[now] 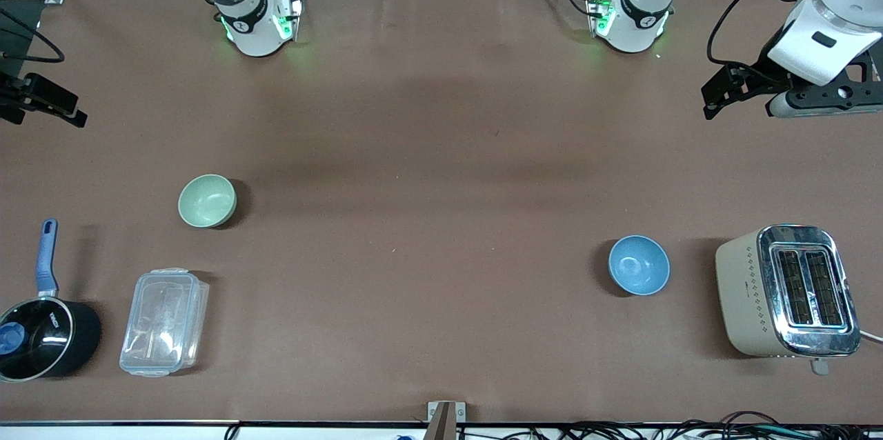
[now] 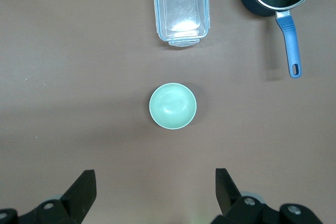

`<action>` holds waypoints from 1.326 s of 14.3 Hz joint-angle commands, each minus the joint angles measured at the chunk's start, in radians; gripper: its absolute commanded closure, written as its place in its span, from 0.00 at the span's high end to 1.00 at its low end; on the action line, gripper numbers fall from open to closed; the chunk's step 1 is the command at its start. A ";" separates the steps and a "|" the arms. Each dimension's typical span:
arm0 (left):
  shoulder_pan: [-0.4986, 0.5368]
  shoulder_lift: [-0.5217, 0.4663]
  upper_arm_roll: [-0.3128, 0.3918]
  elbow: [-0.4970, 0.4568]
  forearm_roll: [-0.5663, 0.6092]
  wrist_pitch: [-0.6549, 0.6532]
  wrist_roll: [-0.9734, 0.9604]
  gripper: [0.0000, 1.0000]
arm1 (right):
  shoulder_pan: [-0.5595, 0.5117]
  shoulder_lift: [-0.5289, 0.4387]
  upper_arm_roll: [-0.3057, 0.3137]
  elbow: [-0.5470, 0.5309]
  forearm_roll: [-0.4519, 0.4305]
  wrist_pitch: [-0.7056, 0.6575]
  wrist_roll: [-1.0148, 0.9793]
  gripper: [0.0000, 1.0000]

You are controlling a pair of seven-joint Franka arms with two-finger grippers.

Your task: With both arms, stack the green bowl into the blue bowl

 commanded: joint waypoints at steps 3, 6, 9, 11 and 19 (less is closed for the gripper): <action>0.007 0.022 0.000 0.031 0.022 0.002 0.031 1.00 | -0.005 -0.005 0.004 -0.003 0.008 -0.004 -0.003 1.00; 0.009 0.085 0.000 0.061 0.025 0.004 0.046 1.00 | -0.005 -0.004 0.004 -0.003 0.008 -0.001 -0.006 1.00; 0.022 0.176 0.001 0.042 0.042 0.094 0.046 1.00 | -0.002 0.005 0.004 -0.003 0.005 -0.005 -0.018 1.00; 0.027 0.239 0.001 -0.001 0.062 0.210 0.044 1.00 | -0.003 0.027 0.003 -0.060 -0.012 0.002 -0.020 1.00; 0.067 0.545 0.003 -0.094 0.140 0.631 -0.005 1.00 | -0.011 0.047 0.002 -0.612 -0.122 0.644 -0.062 1.00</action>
